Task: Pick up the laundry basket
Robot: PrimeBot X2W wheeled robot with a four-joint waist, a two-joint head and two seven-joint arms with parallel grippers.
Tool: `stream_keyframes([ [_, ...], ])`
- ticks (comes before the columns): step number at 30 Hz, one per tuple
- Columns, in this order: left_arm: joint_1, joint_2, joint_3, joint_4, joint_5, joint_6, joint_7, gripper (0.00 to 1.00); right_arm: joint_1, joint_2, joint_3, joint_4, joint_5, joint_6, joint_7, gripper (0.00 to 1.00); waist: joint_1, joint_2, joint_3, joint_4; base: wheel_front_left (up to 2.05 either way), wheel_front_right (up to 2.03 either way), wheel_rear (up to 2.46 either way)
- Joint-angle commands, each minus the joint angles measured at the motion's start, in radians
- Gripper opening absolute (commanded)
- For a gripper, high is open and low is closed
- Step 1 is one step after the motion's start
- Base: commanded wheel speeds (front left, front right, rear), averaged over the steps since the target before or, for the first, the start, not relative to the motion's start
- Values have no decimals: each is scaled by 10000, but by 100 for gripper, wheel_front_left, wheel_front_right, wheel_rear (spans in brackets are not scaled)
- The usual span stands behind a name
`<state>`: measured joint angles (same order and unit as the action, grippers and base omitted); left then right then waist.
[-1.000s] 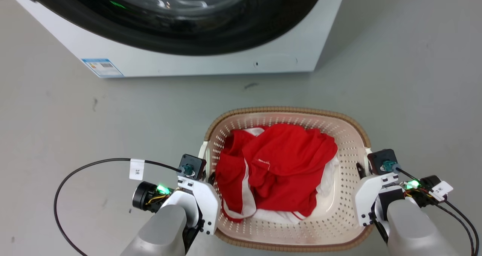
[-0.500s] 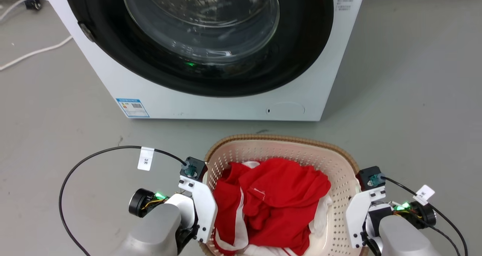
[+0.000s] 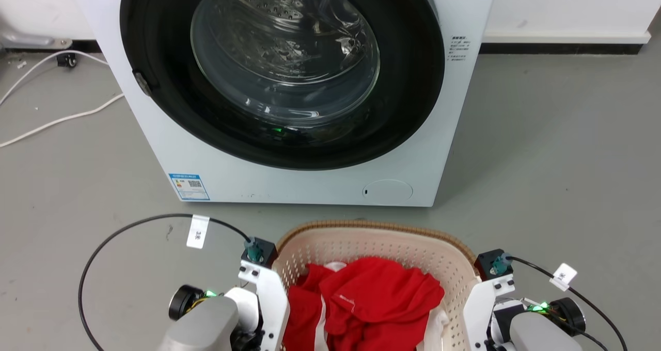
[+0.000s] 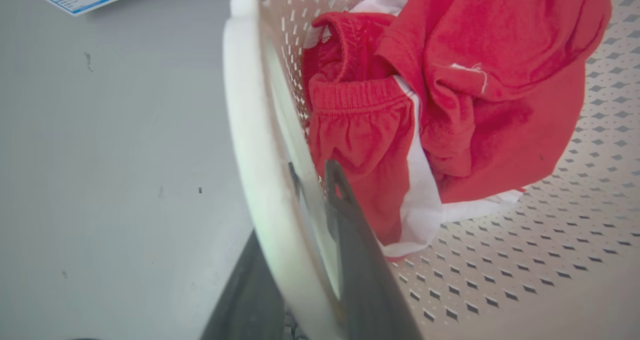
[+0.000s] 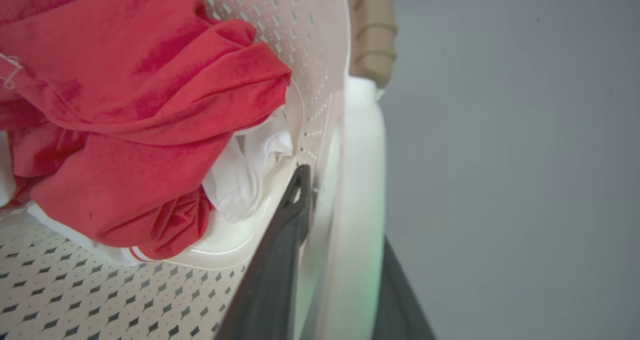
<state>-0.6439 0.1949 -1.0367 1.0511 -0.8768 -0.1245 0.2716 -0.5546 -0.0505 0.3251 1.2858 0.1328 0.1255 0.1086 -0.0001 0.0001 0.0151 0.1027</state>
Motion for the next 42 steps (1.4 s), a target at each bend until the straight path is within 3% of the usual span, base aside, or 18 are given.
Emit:
stream_keyframes([
  [1,3,-1,-52,-112,-73,-92,-16,0,185,3,242,23,-27,100,75,0,1,-1,-84,-33,0,0,0],
  [19,-25,168,-1319,153,-1489,-91,-40,0,290,-93,1911,10,1562,108,591,0,1,-1,-559,-92,0,0,0],
  [42,-280,203,-2102,309,-2292,-92,-290,0,324,-205,2774,29,2554,111,594,0,1,-1,-521,-195,0,0,0],
])
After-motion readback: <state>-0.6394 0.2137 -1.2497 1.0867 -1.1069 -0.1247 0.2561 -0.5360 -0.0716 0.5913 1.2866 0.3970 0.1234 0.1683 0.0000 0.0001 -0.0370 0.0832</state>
